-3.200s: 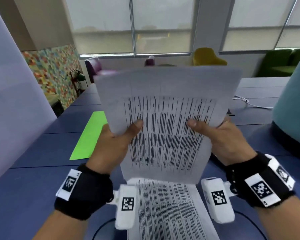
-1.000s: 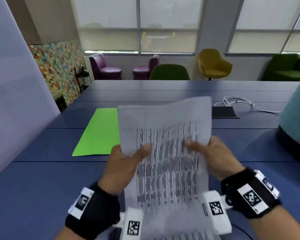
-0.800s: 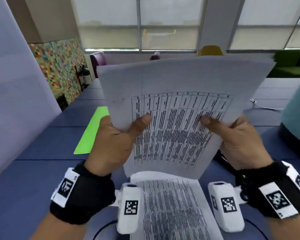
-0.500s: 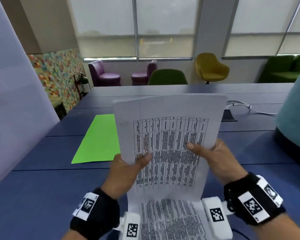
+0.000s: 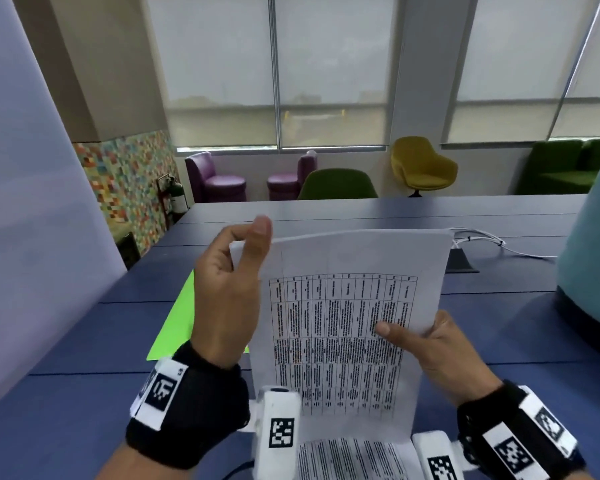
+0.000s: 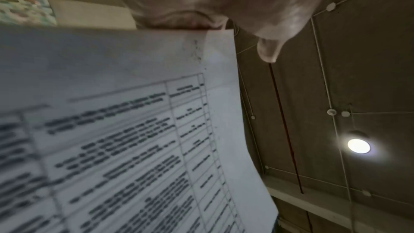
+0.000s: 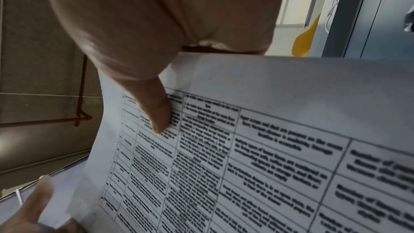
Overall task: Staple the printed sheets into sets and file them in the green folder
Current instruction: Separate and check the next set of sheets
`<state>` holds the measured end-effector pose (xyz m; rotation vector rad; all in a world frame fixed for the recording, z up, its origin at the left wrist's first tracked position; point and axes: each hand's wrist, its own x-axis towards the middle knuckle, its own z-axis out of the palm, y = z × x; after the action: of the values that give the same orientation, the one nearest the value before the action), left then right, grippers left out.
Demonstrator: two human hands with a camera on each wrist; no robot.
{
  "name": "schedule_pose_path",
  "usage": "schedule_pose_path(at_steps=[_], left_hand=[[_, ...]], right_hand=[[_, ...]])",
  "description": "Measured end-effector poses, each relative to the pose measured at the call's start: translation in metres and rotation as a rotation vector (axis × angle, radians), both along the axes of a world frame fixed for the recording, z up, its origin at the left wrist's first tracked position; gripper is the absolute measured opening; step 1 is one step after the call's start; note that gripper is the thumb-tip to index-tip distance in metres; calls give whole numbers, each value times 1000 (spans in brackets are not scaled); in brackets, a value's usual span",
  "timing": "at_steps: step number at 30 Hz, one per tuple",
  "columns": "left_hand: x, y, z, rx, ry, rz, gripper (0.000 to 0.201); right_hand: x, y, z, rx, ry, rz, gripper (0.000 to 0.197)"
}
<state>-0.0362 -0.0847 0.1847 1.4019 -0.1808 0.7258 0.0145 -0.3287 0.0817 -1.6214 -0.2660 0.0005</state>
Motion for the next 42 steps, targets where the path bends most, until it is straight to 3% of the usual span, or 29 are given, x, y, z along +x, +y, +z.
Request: schedule_pose_path(at_steps=[3,7,10,12,14,16,19,21,24,26,29,31,33,35,39,41,42], left_hand=[[3,-7,6,-82,84,41,42],[8,-10,-3,-56,70,118,37],[11,-5,-7,-26,-4,188,39],[13,-1,-6,0,-65,176,31],[15,4,-9,15,-80,75,21],[17,8,-14,20,15,-49,15],[16,6,-36,-13,273,-247,26],[15,4,-63,-107,460,-285,29],[7,1,-109,-122,642,-265,26],[-1,-1,-146,-56,720,-207,22],[-12,-5,-187,51,877,-173,34],[-17,-6,-203,36,916,-184,26],[-19,-9,-204,40,919,-194,20],[-20,-12,-200,28,926,-204,24],[-20,-10,-201,12,931,-191,24],[-22,-10,-201,0,918,-201,22],[-23,-10,-199,0,908,-203,20]], right_hand=[[-2,-2,3,-34,-54,47,85],[-9,0,9,-56,-86,60,65],[-15,3,19,-7,-92,80,27],[-16,5,25,15,-91,85,14],[-17,6,29,82,-75,81,17],[-18,6,34,187,-21,68,25],[-15,3,42,288,101,66,30],[-14,0,39,275,239,95,34],[-23,-4,8,124,428,127,32],[-32,-9,-14,-48,450,83,20],[-11,-35,-28,-562,148,-311,15],[15,-56,-29,-864,72,-502,29],[42,-74,-39,-1116,199,-441,61],[62,-84,-51,-1295,355,-302,75],[69,-74,-50,-1577,395,-206,40],[73,-65,-43,-1568,428,-261,41],[76,-59,-38,-1468,449,-316,44]])
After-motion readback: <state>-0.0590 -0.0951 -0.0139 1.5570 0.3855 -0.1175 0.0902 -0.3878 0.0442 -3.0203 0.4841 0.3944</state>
